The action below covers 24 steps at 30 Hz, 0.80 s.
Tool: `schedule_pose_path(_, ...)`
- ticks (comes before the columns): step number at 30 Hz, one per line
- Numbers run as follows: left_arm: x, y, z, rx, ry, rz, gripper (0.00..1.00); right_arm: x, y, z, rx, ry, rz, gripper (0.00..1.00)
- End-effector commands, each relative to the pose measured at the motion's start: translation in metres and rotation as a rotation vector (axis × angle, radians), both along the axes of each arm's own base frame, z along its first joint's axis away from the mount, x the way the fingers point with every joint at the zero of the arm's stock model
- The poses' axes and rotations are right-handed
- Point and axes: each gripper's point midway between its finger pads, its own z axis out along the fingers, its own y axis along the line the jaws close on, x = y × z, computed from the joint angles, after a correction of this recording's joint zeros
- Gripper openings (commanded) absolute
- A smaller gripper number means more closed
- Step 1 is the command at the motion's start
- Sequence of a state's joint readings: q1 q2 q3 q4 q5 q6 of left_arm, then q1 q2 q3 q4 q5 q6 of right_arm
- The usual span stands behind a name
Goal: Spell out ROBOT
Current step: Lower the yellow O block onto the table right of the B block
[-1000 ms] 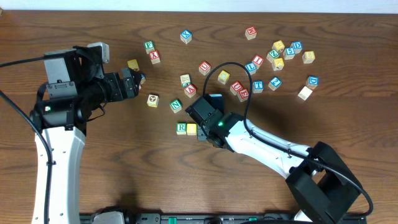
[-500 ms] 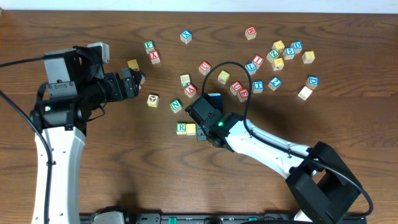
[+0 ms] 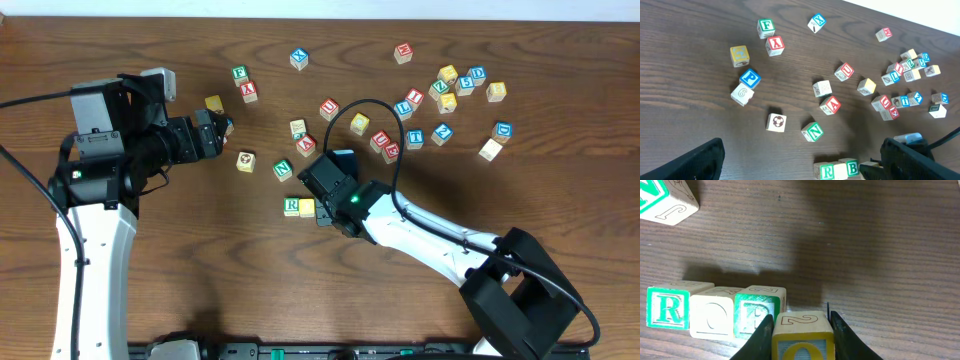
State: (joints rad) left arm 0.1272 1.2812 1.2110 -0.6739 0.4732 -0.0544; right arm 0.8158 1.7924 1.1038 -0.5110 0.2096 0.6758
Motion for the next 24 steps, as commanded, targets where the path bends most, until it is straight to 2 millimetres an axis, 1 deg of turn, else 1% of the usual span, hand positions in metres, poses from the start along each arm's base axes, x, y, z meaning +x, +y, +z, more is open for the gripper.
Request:
schedule_pose_path(1,0.0027,-0.0005,0.0103,0.0,-0.028,-0.012,0.98,-0.0011,-0.0054,-0.0055,-0.037,-0.002,0.005,0.11)
schedule_pose_path(7,0.0027,-0.0005,0.0104,0.0,-0.028,-0.012,0.98,-0.0019,-0.0127,-0.0064,-0.072,-0.003,-0.004,0.09)
schedule_pose_path(24,0.0027,-0.0005,0.0104,0.0,-0.028,-0.012,0.98,-0.0003,-0.0148,-0.006,-0.078,-0.009,-0.011,0.08)
